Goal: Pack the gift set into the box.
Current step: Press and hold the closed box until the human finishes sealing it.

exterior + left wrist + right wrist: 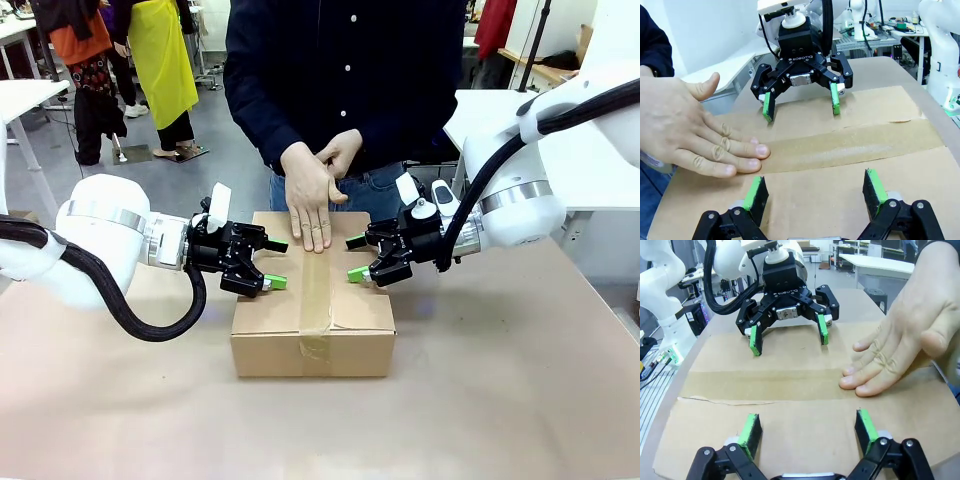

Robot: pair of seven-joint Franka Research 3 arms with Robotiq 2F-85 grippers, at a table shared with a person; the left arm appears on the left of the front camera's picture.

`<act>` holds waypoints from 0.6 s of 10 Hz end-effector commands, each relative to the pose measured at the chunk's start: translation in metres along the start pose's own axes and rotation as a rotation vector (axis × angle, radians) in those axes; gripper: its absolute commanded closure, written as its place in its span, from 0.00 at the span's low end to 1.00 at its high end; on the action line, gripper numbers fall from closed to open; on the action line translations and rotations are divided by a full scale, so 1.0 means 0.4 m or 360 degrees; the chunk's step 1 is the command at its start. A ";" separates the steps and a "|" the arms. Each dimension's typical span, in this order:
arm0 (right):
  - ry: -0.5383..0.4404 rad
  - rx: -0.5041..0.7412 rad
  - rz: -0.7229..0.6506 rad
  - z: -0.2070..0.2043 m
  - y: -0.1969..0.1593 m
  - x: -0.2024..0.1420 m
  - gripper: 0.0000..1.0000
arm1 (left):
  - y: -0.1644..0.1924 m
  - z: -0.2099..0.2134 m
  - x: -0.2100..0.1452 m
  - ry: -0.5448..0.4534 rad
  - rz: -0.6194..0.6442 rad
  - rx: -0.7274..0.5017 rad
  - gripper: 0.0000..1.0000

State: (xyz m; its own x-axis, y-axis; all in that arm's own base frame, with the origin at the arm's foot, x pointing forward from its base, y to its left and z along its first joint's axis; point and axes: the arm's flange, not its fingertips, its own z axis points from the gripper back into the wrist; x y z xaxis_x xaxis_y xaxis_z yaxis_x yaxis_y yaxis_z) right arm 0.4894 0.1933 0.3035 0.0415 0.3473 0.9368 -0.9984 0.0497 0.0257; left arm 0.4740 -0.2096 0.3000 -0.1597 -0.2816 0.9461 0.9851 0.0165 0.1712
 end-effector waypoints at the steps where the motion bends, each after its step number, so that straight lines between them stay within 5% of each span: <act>1: -0.0002 -0.0004 0.0005 -0.002 0.000 0.001 0.00 | -0.002 0.001 -0.006 -0.0005 -0.0009 -0.0017 0.00; 6: -0.0002 -0.0004 0.0005 -0.002 0.000 0.001 0.00 | -0.002 0.001 -0.006 -0.0005 -0.0009 -0.0017 0.00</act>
State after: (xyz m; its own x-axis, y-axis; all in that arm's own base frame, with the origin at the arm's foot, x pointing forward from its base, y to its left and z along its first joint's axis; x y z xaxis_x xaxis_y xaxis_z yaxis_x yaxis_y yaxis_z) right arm 0.4894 0.1933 0.3035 0.0415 0.3473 0.9368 -0.9984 0.0497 0.0257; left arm 0.4740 -0.2096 0.3000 -0.1597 -0.2816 0.9461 0.9851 0.0166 0.1712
